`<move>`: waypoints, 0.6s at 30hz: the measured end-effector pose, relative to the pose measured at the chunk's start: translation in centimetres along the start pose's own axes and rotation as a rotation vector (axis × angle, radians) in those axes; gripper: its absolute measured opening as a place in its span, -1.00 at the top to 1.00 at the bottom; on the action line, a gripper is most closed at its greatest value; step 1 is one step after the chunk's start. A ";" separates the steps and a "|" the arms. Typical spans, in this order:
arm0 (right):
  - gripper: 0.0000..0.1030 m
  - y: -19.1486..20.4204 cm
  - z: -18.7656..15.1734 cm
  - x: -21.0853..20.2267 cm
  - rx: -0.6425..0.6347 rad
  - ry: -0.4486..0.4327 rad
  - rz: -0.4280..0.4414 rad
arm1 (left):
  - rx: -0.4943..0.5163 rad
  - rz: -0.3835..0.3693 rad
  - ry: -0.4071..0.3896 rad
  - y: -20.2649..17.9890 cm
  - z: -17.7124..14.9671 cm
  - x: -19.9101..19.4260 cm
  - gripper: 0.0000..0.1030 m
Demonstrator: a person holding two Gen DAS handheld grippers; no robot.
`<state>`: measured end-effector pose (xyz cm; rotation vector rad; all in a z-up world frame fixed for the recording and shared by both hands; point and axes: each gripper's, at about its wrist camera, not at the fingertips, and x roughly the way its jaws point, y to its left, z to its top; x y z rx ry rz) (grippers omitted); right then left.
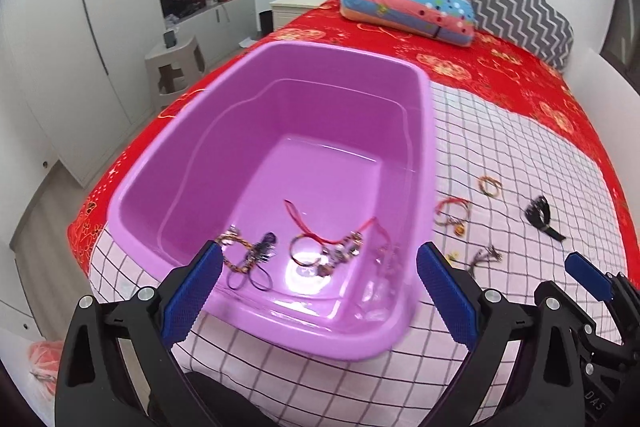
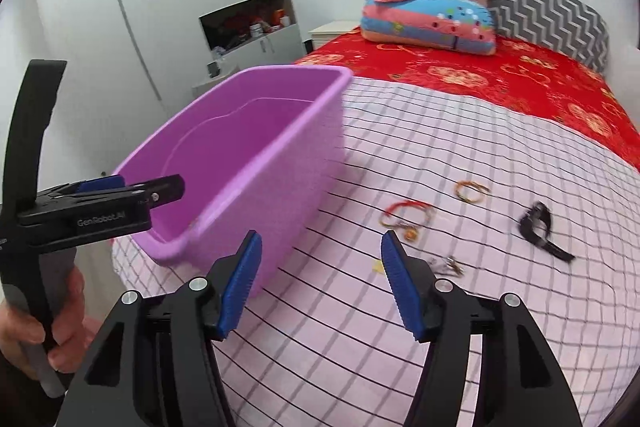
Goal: Organize jewelry
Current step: 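Move both tools back over the remaining jewelry on the bed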
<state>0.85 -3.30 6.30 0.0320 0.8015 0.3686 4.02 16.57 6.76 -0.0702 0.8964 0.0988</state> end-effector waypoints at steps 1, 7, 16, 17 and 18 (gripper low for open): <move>-0.17 -0.4 -0.3 -0.2 0.006 -0.001 -0.009 | 0.009 -0.005 0.001 -0.6 -0.2 -0.1 -0.86; -0.18 -4.5 -2.3 -1.6 0.087 -0.004 -0.069 | 0.077 -0.016 -0.003 -4.5 -1.1 -0.4 -0.88; -0.19 -11.2 -6.4 -2.9 0.196 -0.002 -0.183 | 0.149 -0.045 -0.020 -9.9 -3.6 1.2 -0.88; -0.19 -11.8 -6.7 -2.8 0.204 -0.001 -0.193 | 0.161 -0.046 -0.041 -10.2 -3.9 1.2 -0.88; -0.19 -12.7 -7.2 -2.7 0.217 0.000 -0.204 | 0.179 -0.046 -0.057 -11.1 -4.3 1.3 -0.88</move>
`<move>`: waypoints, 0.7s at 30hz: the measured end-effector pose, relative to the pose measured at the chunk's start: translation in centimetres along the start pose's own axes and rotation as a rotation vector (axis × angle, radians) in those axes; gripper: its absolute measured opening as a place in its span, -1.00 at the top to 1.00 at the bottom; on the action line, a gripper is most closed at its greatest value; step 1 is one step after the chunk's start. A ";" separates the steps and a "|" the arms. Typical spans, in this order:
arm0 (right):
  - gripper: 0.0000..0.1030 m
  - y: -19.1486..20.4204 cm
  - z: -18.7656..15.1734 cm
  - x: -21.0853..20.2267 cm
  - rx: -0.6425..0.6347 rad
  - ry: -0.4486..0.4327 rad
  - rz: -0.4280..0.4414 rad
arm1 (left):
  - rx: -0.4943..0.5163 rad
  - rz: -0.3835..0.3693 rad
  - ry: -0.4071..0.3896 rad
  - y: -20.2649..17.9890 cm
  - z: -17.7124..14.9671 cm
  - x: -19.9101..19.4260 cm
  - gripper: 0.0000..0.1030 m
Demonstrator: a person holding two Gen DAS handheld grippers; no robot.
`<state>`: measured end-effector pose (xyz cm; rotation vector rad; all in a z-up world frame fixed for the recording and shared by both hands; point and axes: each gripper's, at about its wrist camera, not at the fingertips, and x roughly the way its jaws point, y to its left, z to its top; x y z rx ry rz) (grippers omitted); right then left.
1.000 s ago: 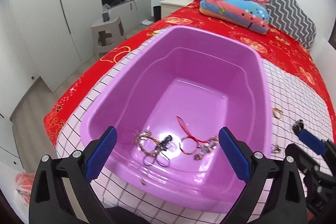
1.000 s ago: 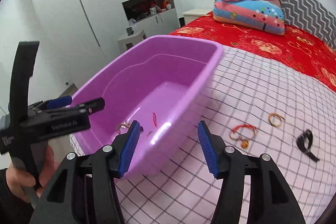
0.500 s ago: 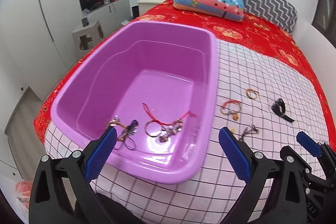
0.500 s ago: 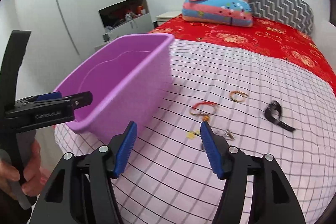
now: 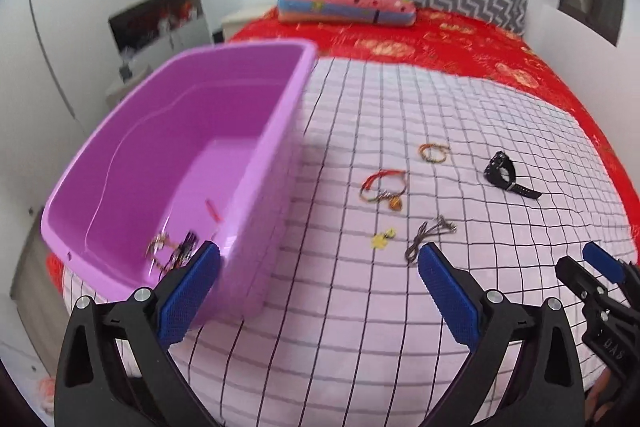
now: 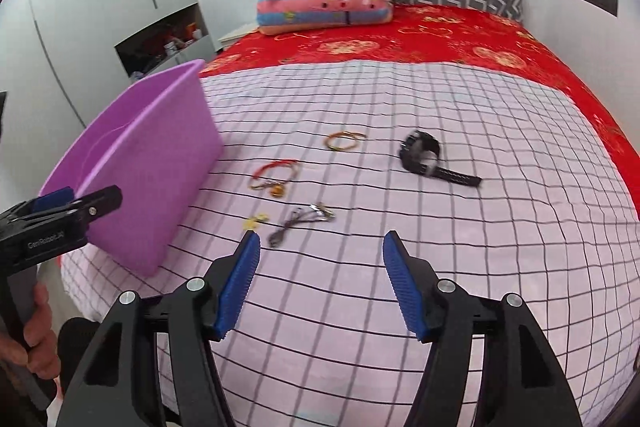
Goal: Organize jewelry
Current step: 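Move both tools back over the remaining jewelry on the bed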
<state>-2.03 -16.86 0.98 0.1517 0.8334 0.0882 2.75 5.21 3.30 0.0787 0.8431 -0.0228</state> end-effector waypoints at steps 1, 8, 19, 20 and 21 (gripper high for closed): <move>-0.19 -0.5 -0.3 0.3 0.010 0.006 -0.004 | 0.005 -0.011 0.012 -0.5 0.0 0.3 -0.88; -0.19 -3.5 -1.4 3.2 0.052 0.033 -0.005 | -0.068 -0.125 0.155 -2.6 -1.1 4.4 -0.88; -0.19 -4.1 -1.5 10.7 0.001 0.093 0.022 | -0.043 -0.032 0.161 -4.7 -2.3 12.6 -0.88; -0.19 -4.0 -1.4 11.5 -0.008 0.098 0.022 | -0.039 -0.020 0.159 -4.7 -2.3 13.1 -0.88; -0.19 -3.8 -1.3 12.5 -0.016 0.106 0.022 | -0.031 -0.004 0.154 -4.7 -2.2 13.8 -0.88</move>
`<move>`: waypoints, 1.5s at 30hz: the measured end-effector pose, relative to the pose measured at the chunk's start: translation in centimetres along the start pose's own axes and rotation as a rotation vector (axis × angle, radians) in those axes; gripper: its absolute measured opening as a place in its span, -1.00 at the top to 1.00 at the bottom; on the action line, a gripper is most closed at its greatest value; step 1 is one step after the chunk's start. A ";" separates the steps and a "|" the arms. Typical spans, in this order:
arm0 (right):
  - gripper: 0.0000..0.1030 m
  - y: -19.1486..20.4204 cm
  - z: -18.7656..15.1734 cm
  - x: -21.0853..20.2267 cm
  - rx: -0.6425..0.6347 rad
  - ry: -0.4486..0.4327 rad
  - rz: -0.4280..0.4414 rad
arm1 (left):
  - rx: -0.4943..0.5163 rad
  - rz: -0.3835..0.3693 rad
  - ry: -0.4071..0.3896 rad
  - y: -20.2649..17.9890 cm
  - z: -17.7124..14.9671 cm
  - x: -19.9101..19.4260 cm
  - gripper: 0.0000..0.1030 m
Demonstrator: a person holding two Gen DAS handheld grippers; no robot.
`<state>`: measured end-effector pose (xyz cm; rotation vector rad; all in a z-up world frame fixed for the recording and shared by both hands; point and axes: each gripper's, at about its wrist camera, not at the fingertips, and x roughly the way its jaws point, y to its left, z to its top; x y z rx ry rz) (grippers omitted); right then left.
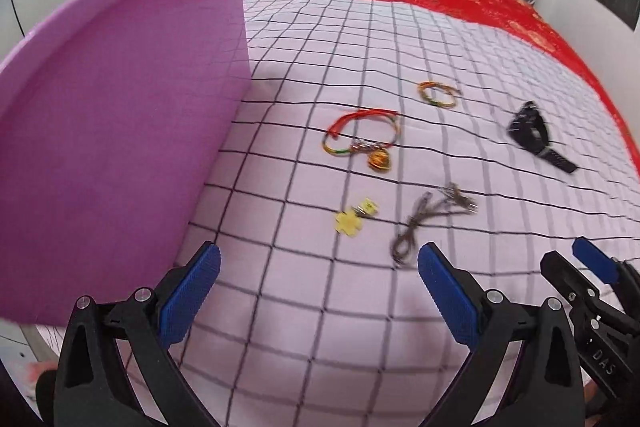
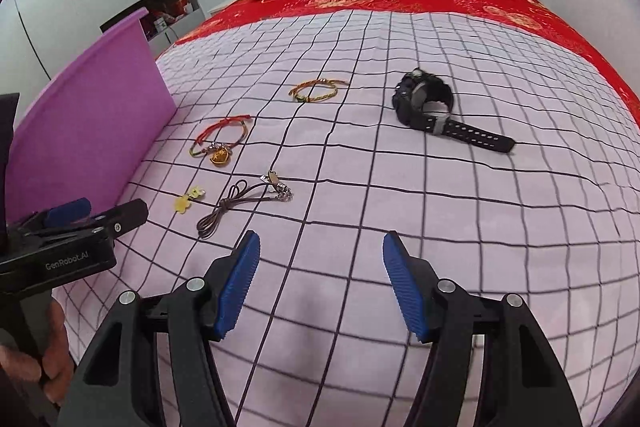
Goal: Organize jewelry
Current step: 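Move both tools back over the remaining jewelry on the bed, then grasp the yellow flower charm with left tool while right grasps the brown cord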
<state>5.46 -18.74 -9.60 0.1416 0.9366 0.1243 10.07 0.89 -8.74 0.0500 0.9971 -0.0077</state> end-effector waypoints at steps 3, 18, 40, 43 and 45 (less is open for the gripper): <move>-0.19 0.3 0.5 2.3 -0.013 0.022 0.003 | 0.014 0.037 -0.001 0.1 0.5 1.8 -0.88; -0.19 2.4 2.8 8.3 -0.100 0.041 -0.004 | 0.023 0.048 0.016 0.7 0.5 6.5 -0.87; 0.86 2.6 2.9 8.4 -0.104 0.049 0.068 | 0.019 -0.124 0.047 -0.9 0.1 5.9 0.61; 0.86 2.0 2.5 7.0 -0.069 0.035 0.082 | 0.013 -0.145 0.055 -0.9 -0.2 5.0 0.61; 0.86 1.8 2.3 5.9 -0.052 0.025 0.094 | 0.012 -0.153 0.054 -0.9 -0.5 4.2 0.61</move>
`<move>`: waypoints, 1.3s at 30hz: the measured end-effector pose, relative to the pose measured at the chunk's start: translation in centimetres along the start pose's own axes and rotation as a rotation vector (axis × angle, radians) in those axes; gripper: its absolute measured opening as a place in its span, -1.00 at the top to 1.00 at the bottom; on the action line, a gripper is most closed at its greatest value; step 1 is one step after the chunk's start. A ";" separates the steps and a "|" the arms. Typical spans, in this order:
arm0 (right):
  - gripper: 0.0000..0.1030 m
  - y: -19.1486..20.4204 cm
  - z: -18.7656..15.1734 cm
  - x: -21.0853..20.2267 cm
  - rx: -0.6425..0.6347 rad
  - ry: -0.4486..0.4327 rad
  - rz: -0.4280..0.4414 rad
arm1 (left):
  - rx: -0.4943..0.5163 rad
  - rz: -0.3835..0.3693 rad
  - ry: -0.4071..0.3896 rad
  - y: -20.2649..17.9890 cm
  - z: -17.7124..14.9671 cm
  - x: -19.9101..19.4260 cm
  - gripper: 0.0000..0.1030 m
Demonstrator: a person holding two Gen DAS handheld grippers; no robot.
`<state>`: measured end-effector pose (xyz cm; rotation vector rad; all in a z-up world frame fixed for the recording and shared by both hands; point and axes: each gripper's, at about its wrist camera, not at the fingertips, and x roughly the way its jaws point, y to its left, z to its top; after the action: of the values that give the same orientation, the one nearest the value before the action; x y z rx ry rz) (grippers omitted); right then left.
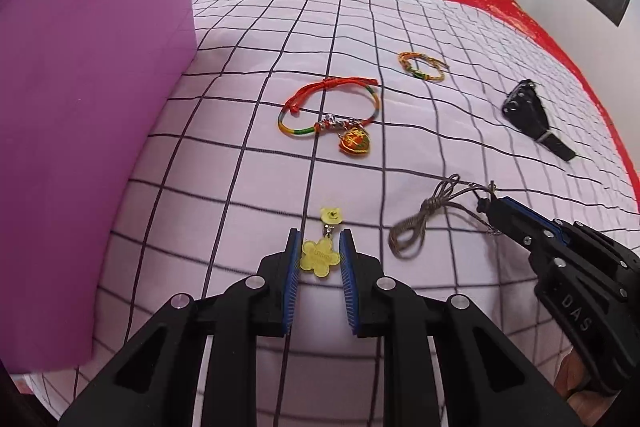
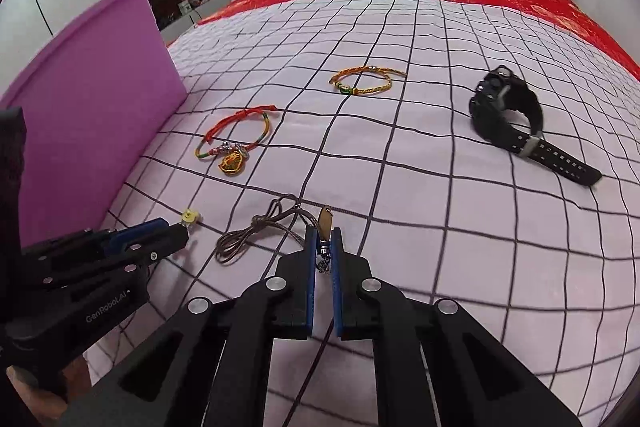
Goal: Organize jewelry
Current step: 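Carry flower charm and brown cord keychain into the purple tub, open both tools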
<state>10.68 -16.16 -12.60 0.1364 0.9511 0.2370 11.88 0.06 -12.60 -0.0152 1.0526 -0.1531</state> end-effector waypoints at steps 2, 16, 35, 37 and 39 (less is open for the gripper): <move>0.86 0.1 -0.3 -1.0 0.004 -0.010 -0.003 | 0.001 -0.011 0.001 -0.1 -0.2 -0.7 0.61; 0.86 2.5 0.3 -11.1 0.032 -0.128 0.028 | 0.051 -0.077 -0.120 -1.3 0.7 -11.6 0.62; 0.86 15.8 8.5 -18.5 -0.143 -0.288 0.182 | -0.016 0.015 -0.373 7.3 6.3 -26.2 0.61; 0.86 18.0 9.2 -18.1 -0.176 -0.281 0.207 | -0.047 0.046 -0.380 9.6 6.8 -26.7 0.61; 0.86 20.6 9.9 -17.2 -0.209 -0.263 0.233 | -0.079 0.082 -0.380 12.0 7.0 -26.9 0.61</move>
<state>6.30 -0.89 11.20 0.0836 0.6433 0.5185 6.33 15.07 13.07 -0.0700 0.6783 -0.0315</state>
